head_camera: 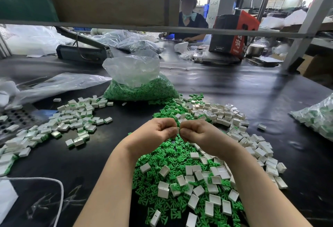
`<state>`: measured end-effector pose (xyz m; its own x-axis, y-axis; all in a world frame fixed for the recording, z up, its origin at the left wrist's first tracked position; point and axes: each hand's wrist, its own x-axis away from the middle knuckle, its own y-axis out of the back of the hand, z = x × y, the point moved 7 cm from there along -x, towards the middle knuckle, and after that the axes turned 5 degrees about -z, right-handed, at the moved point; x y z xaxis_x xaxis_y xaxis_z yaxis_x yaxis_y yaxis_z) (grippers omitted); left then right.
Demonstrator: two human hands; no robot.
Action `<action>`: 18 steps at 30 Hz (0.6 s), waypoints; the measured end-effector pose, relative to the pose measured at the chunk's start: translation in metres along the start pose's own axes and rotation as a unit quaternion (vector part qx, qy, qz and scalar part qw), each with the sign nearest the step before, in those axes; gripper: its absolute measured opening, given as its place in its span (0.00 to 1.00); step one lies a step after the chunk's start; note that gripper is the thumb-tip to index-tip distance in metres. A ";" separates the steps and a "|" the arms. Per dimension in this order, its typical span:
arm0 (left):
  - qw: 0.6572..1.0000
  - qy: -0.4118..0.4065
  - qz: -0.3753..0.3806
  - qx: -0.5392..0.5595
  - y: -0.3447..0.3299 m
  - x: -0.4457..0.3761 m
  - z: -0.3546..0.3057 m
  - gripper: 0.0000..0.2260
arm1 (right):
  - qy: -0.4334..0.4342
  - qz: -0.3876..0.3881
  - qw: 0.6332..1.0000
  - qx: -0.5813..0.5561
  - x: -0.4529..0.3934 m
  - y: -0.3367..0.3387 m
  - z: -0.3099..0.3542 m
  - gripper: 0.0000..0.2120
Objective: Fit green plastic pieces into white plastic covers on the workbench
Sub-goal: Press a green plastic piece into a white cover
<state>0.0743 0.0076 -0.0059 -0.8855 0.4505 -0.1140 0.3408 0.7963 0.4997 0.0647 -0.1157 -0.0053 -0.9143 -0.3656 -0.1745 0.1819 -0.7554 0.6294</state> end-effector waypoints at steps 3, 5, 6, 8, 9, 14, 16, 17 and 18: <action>1.000 0.003 -0.005 -0.012 0.000 -0.001 0.002 0.09 | -0.002 0.001 1.000 0.017 0.000 0.000 0.002 0.14; 1.000 0.007 -0.007 -0.017 0.000 -0.002 0.004 0.08 | -0.007 0.003 1.000 0.024 0.001 -0.001 0.003 0.13; 1.000 0.010 -0.008 -0.021 0.000 -0.002 0.005 0.08 | -0.009 0.005 1.000 0.030 0.001 -0.001 0.003 0.12; 0.999 0.014 -0.007 -0.040 -0.002 -0.003 0.007 0.08 | -0.012 0.008 0.999 0.051 0.001 -0.002 0.003 0.11; 0.999 0.016 -0.008 -0.050 -0.003 -0.003 0.008 0.08 | -0.013 0.008 0.998 0.060 0.001 -0.002 0.004 0.11; 0.999 0.018 -0.026 -0.002 0.003 -0.001 0.010 0.10 | -0.016 -0.002 1.000 0.027 0.001 -0.002 0.005 0.14; 0.999 0.019 -0.027 0.018 0.003 -0.001 0.009 0.09 | -0.022 0.003 0.999 -0.027 0.002 -0.003 0.004 0.14; 0.999 0.018 -0.028 0.033 0.003 0.000 0.008 0.08 | -0.024 0.003 0.998 -0.054 0.003 -0.003 0.004 0.14; 0.998 0.015 -0.032 0.048 0.003 -0.001 0.006 0.08 | -0.027 0.000 0.997 -0.077 0.003 -0.002 0.002 0.14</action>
<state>0.0780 0.0126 -0.0097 -0.9150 0.3863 -0.1166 0.3106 0.8587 0.4077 0.0607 -0.1140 -0.0053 -0.9312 -0.3399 -0.1313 0.2322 -0.8312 0.5052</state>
